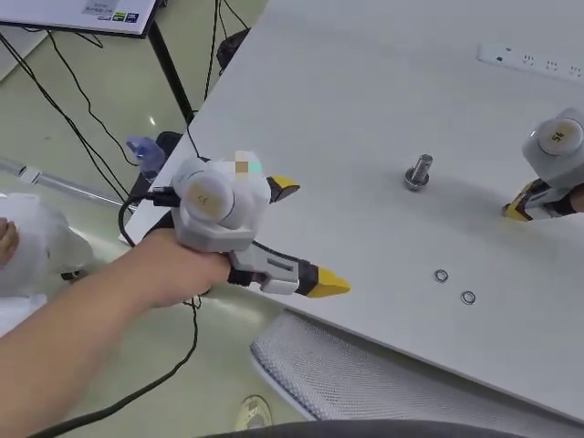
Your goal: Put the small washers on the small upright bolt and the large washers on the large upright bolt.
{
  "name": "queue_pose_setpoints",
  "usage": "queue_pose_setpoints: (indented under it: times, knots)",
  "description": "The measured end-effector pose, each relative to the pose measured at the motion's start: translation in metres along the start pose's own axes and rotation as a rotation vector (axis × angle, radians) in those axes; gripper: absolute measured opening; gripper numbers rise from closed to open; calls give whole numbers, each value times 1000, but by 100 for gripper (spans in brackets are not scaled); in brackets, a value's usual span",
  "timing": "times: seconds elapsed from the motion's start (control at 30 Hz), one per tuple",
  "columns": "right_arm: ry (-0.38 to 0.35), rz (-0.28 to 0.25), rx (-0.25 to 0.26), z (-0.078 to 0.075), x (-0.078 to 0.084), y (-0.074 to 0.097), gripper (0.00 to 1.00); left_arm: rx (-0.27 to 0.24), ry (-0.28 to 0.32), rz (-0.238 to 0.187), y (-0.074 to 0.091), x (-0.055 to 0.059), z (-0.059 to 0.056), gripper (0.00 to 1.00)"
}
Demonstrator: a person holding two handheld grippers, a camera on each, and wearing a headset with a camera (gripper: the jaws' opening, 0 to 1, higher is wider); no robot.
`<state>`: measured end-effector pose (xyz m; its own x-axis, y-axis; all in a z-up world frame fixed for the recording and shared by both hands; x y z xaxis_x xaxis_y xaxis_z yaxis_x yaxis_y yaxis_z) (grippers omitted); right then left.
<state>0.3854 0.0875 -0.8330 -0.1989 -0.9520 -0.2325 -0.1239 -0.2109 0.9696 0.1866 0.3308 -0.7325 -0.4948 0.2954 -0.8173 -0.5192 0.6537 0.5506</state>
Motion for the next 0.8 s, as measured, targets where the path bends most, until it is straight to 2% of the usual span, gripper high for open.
queue_pose_setpoints:
  times: [0.4, 0.5, 0.6, 0.8]
  knots:
    - [3, 5, -3, 3, 1, 1, 13, 2, 2, 0, -2, 1, -1, 93]
    - [15, 8, 5, 2, 2, 0, 19, 1, 0, 6, -1, 4, 1, 93]
    - [11, 2, 2, 3, 0, 2, 19, 0, -2, 8, 0, 5, 2, 93]
    - [17, -4, 7, -2, -1, 2, 21, -4, -4, 0, 2, 0, 3, 95]
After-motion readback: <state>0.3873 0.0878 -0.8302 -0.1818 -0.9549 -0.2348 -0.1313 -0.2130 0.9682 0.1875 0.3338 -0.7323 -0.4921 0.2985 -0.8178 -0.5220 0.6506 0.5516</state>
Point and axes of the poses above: the centre of the closed fingertips' face, and the gripper's own axes: y roughly backward along the fingers, z roughly to its left, x roughly out of its underside, the point moved 3 cm from there along y, roughly backward along the fingers, and after that the axes turned 2 degrees about x, right-handed, at the moved point
